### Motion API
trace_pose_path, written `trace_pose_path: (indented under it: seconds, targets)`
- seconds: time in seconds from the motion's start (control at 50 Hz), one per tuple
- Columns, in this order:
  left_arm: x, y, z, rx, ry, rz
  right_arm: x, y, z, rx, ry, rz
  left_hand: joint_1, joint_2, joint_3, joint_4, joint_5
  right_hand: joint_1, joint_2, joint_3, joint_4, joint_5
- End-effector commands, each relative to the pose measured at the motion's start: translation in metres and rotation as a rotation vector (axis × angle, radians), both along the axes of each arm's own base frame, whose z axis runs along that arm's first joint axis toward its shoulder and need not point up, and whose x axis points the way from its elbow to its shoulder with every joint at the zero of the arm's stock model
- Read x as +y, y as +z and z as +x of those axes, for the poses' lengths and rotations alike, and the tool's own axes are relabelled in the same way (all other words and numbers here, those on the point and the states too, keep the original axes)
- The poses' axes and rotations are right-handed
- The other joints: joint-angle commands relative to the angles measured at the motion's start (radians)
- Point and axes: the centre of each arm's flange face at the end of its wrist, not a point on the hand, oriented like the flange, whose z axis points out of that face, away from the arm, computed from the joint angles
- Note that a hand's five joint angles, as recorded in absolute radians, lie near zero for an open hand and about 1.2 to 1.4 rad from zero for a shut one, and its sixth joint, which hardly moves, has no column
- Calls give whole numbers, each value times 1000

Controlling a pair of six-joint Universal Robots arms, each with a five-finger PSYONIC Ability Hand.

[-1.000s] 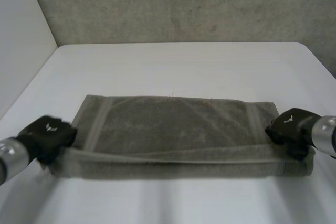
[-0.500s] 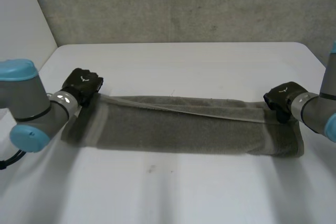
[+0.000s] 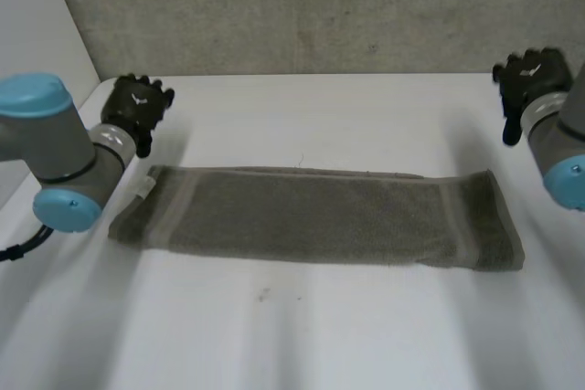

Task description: Fold the towel.

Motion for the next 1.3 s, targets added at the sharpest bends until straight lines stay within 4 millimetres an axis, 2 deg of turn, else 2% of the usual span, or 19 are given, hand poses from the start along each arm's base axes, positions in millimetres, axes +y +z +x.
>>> trace_pose_path:
  seconds: [0.02,0.18,0.26,0.3,0.44,0.52,0.66,0.72,0.74,0.76,0.94,0.98,1.06,1.1,1.14,1.16,1.2,1.22,1.3]
  targets:
    - [20,44,5,99,6,-33,32,40,-4,-110,36,-41,14,20,20,21,23,-41,-62,-42,-63,-67]
    - [66,62,16,268,11,42,83,8,-7,-97,127,132,14,20,20,21,23,-41,-62,-42,-63,-67]
    - [90,47,20,364,22,142,99,-13,-21,-98,107,247,14,20,20,21,23,37,16,36,15,11]
    - [96,40,20,394,29,180,113,-38,-29,-98,99,347,14,20,20,21,23,84,63,83,62,57]
    - [114,20,21,485,53,293,130,-70,-31,-115,143,447,17,23,23,24,26,289,268,288,267,263]
    - [118,15,18,485,50,311,124,-93,-37,-113,128,447,14,20,20,21,23,351,330,350,329,324]
    - [115,15,19,493,53,299,116,-107,-43,-76,121,411,8,14,14,15,17,518,498,517,497,492]
    - [115,14,19,493,52,300,111,-117,-44,-42,127,411,8,14,14,15,17,744,724,743,723,718]
    - [115,14,19,493,52,300,109,-119,-44,-21,126,407,8,14,14,15,17,994,974,993,973,968]
    - [117,12,19,492,50,305,105,-118,-50,5,102,397,8,14,14,15,17,1179,1158,1178,1157,1153]
    - [119,11,19,491,51,302,71,-93,-100,269,-178,175,5,11,11,12,14,1181,1160,1180,1159,1155]
    - [120,12,19,491,49,300,59,-83,-125,396,-275,123,5,11,11,12,14,1181,1160,1180,1159,1155]
    - [119,12,19,492,50,298,50,-73,-136,485,-295,88,5,11,11,12,14,1181,1160,1180,1159,1155]
    - [119,12,19,491,50,300,48,-69,-130,491,-275,66,5,11,11,12,14,1181,1160,1180,1159,1155]
    - [119,12,19,492,50,298,53,-49,-82,448,-140,-37,5,11,11,12,14,1181,1160,1180,1159,1155]
    - [119,12,19,491,50,301,53,-49,-81,447,-139,-38,5,11,11,12,14,1181,1160,1180,1159,1155]
    - [119,12,19,491,50,300,68,-33,-24,354,48,-133,5,11,11,12,14,1181,1160,1180,1159,1155]
    - [119,12,19,490,48,298,68,-33,-24,354,49,-133,5,11,11,12,14,1181,1160,1180,1159,1155]
    - [120,12,19,488,48,299,110,-26,49,220,352,-180,2,8,8,9,11,1181,1160,1180,1159,1155]
